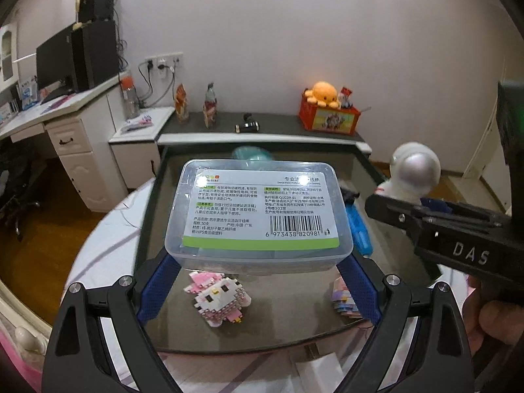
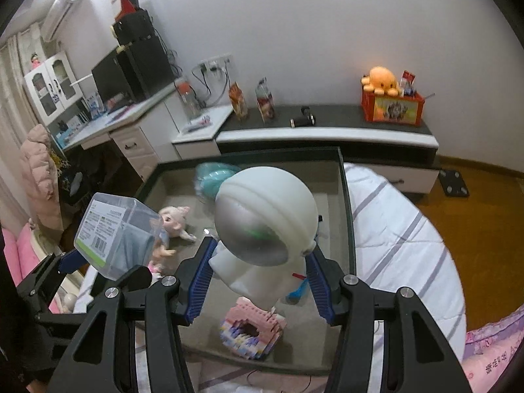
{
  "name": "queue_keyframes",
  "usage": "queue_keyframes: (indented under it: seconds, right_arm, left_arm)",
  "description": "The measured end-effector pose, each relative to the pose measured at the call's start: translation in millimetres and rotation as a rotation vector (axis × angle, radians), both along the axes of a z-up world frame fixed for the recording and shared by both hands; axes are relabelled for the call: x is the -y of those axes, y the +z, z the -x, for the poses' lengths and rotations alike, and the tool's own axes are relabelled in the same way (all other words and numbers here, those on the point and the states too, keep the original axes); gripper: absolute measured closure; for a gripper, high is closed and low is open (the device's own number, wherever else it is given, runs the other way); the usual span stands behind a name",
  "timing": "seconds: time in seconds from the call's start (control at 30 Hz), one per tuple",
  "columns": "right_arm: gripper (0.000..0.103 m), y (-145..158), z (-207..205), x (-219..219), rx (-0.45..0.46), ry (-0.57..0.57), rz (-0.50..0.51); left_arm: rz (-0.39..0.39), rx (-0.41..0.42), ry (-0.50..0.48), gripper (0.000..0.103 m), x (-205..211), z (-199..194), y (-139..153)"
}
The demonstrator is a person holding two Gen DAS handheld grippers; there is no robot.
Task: Organize rigid objects
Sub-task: 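Carry the strip box and astronaut into the pink tray and open both tools, then withdraw both tools from the tray back toward the table items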
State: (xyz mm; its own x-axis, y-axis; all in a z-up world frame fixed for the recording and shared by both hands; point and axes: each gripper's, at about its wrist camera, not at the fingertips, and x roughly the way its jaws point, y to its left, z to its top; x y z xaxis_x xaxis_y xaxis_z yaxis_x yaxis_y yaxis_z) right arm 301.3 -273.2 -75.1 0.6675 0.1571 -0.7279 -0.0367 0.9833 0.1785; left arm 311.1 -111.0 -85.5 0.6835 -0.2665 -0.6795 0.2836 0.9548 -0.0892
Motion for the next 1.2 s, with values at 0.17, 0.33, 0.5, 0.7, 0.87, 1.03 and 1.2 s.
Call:
queue_keyframes:
  seconds: [0.17, 0.33, 0.5, 0.7, 0.87, 1.03, 1.2]
  right_arm:
    - [0.048, -11.9, -8.4, 0.7, -0.037, 0.017, 0.007]
    - [0.047, -17.0, -11.1, -1.1, -0.061, 0.019, 0.026]
    - [0.023, -12.3, -6.9, -0.2, -0.045, 0.006, 0.027]
    - [0.016, -3.3, 3.1, -2.7, -0.038, -0.010, 0.035]
    - [0.015, 12.2, 22.9, -8.2, 0.002, -0.022, 0.037]
    - [0.015, 29.6, 53.6, -16.6, 0.045, -0.047, 0.015]
    - [0.015, 48.3, 91.8, -27.1, 0.102, -0.051, 0.000]
  left_arm:
    - [-0.042, -0.030, -0.016, 0.010, 8.4, -5.9, -18.6]
    - [-0.085, -0.048, -0.020, 0.009, 13.9, -3.9, -29.0]
    - [-0.110, -0.035, -0.017, 0.001, 14.6, 4.0, -28.0]
    - [-0.104, -0.001, 0.026, 0.000, 3.3, 15.7, -14.5]
    - [-0.112, 0.047, 0.071, 0.000, -8.3, 34.0, 2.7]
    - [-0.080, 0.075, 0.106, 0.000, -26.7, 59.3, 24.0]
    - [-0.070, 0.105, 0.142, 0.000, -45.4, 89.1, 47.1]
